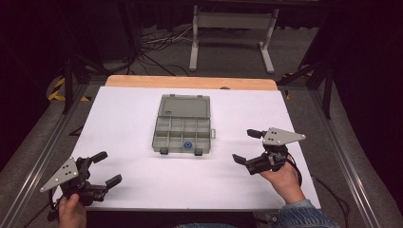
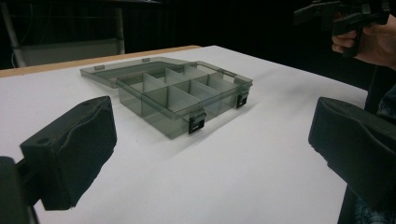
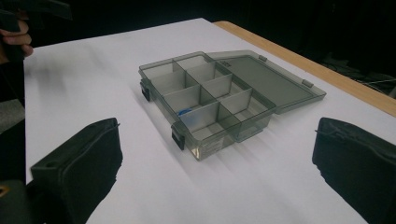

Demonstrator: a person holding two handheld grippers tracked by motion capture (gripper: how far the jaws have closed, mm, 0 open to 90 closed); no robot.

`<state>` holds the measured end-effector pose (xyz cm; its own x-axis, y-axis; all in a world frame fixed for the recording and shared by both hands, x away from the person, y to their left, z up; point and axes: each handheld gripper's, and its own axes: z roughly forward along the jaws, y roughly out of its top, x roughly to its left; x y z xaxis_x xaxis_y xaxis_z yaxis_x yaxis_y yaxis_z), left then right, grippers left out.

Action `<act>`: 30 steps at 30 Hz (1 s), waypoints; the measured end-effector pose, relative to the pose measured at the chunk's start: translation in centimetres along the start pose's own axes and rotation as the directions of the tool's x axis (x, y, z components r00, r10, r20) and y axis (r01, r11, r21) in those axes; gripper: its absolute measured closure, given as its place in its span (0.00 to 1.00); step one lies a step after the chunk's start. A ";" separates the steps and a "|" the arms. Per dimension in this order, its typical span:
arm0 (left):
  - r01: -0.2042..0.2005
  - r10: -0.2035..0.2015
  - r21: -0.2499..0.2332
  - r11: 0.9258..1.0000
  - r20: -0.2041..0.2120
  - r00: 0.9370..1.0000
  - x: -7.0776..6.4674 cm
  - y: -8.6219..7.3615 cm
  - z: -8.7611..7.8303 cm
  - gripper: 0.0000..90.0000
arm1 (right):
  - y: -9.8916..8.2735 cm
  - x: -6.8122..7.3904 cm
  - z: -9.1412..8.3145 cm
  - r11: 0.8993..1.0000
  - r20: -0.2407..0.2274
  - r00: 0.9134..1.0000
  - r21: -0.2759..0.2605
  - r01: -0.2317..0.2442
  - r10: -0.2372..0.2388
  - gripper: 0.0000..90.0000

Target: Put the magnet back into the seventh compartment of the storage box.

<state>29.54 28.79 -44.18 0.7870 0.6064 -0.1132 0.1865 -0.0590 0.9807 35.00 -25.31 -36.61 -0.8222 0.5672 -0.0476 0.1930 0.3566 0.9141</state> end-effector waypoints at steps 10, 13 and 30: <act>0.000 0.000 0.001 1.000 0.004 1.000 0.0 0.0 0.0 0.02 | -2.0 0.5 0.2 0.999 -0.006 1.000 -0.046 -0.004 0.004 0.02; -0.001 0.001 0.001 1.000 0.004 1.000 0.0 0.0 -0.1 0.02 | -2.2 0.6 0.2 0.999 -0.010 1.000 -0.053 -0.006 0.006 0.02; -0.008 0.008 -0.011 1.000 0.017 1.000 0.0 0.0 -0.2 0.01 | -5.5 1.6 1.2 0.997 0.002 1.000 -0.071 -0.009 0.009 0.02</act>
<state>29.46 28.95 -44.16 0.7982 0.5927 -0.1076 0.1733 -0.0549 0.9833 33.25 -25.49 -42.22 -0.8196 0.5715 -0.0402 0.1615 0.2978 0.9409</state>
